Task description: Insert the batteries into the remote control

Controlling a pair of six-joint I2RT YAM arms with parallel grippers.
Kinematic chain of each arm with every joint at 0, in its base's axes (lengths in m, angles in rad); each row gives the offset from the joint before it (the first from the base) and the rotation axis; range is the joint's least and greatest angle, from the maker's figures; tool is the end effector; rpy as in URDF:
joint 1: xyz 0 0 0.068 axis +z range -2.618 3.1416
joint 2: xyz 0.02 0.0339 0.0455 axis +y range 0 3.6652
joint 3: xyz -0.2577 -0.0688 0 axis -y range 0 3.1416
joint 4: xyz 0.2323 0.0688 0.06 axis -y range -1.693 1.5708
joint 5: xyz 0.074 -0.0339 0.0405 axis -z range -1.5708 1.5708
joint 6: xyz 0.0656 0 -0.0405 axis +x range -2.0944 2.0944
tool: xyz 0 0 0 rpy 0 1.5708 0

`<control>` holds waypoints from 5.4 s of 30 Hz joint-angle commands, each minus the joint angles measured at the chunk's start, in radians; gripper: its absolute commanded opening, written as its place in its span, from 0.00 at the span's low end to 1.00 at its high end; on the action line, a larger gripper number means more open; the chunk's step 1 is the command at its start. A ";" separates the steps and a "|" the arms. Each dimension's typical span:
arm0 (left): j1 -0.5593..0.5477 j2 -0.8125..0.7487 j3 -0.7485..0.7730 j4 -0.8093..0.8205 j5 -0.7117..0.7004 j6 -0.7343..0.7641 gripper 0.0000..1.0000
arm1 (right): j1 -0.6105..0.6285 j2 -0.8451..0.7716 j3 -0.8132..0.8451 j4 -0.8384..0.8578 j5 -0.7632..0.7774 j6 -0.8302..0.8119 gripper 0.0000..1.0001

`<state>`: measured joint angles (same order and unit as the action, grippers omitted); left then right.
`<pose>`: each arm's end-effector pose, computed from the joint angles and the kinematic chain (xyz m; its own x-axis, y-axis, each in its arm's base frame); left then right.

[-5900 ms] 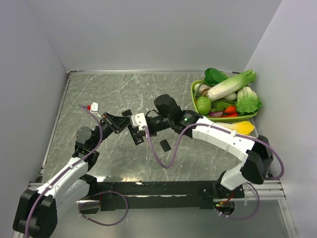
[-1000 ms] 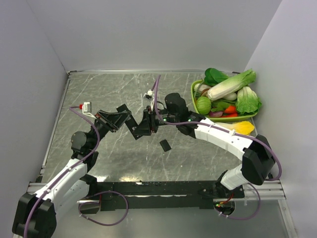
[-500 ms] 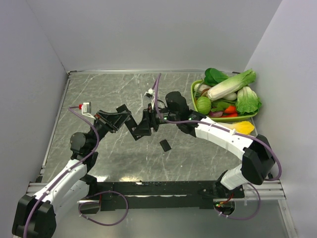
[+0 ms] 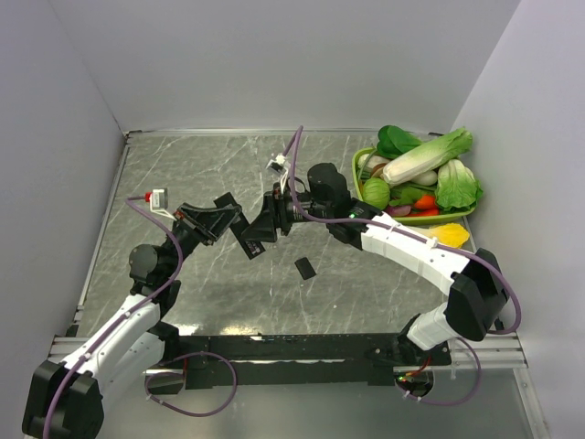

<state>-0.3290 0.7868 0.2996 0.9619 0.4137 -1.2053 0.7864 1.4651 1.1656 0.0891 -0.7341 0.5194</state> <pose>0.1719 -0.0866 0.3015 -0.4377 -0.7542 -0.4895 0.6307 0.1305 -0.7650 0.2179 0.2805 0.3329 -0.6186 -0.0982 -0.7795 -0.7847 0.1261 0.6069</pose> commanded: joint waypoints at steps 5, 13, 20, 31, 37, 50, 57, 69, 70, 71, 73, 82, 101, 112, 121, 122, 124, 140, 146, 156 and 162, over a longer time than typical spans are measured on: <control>-0.002 -0.017 0.030 0.066 0.008 0.003 0.01 | -0.006 0.031 0.032 0.035 0.007 0.041 0.64; -0.004 -0.015 0.033 0.084 0.004 -0.003 0.01 | -0.007 0.049 0.000 0.020 -0.017 0.030 0.52; -0.004 -0.001 0.044 0.112 0.005 -0.010 0.01 | -0.003 0.072 -0.023 -0.008 -0.051 -0.007 0.45; -0.004 0.003 0.049 0.150 0.007 -0.031 0.01 | -0.001 0.092 -0.032 -0.061 -0.042 -0.052 0.41; -0.002 -0.009 0.027 0.178 -0.015 -0.065 0.01 | -0.012 0.077 -0.066 -0.058 -0.030 -0.091 0.28; -0.001 -0.009 0.021 0.173 -0.038 -0.080 0.01 | -0.012 0.040 -0.139 -0.008 -0.122 -0.145 0.45; -0.001 -0.018 0.024 0.153 -0.049 -0.080 0.01 | -0.012 0.014 -0.179 0.026 -0.156 -0.165 0.45; -0.002 -0.041 0.016 0.124 -0.047 -0.065 0.01 | -0.013 0.001 -0.201 0.040 -0.152 -0.171 0.38; -0.002 -0.044 0.013 0.117 -0.047 -0.062 0.01 | -0.012 -0.002 -0.201 0.044 -0.156 -0.167 0.41; -0.001 -0.044 0.012 0.110 -0.046 -0.053 0.01 | -0.012 -0.009 -0.201 0.049 -0.159 -0.162 0.44; -0.001 -0.053 0.012 0.087 -0.044 -0.031 0.01 | -0.013 -0.018 -0.201 0.064 -0.165 -0.154 0.52; -0.002 -0.064 0.010 -0.008 -0.035 0.047 0.01 | -0.027 -0.092 -0.172 0.098 -0.120 -0.099 0.62; -0.007 0.189 0.035 -0.311 -0.375 0.182 0.01 | -0.125 -0.015 -0.233 -0.063 0.143 -0.163 0.64; -0.007 0.115 -0.016 -0.544 -0.499 0.263 0.01 | -0.020 0.020 -0.179 -0.331 0.309 -0.381 0.70; -0.005 -0.201 0.045 -0.940 -0.726 0.365 0.01 | 0.125 0.208 -0.035 -0.370 0.378 -0.554 0.70; -0.005 -0.257 0.056 -0.987 -0.748 0.369 0.01 | 0.131 0.230 -0.018 -0.371 0.374 -0.626 0.70; -0.007 -0.332 0.091 -1.084 -0.800 0.381 0.01 | 0.152 0.247 0.002 -0.387 0.352 -0.734 0.70; -0.005 -0.561 0.323 -1.374 -0.994 0.507 0.02 | 0.215 0.434 0.247 -0.638 0.248 -1.461 0.75; -0.005 -0.581 0.329 -1.417 -0.984 0.492 0.02 | 0.237 0.508 0.327 -0.706 0.207 -1.549 0.72; -0.005 -0.564 0.328 -1.414 -0.971 0.492 0.02 | 0.275 0.618 0.434 -0.818 0.202 -1.616 0.61; -0.005 -0.552 0.322 -1.407 -0.958 0.490 0.02 | 0.284 0.649 0.434 -0.815 0.213 -1.631 0.61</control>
<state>-0.3336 0.2207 0.5949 -0.4763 -0.5545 -0.7189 1.0595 2.0815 1.5574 -0.6979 -0.4992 -1.0595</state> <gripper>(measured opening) 0.202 0.613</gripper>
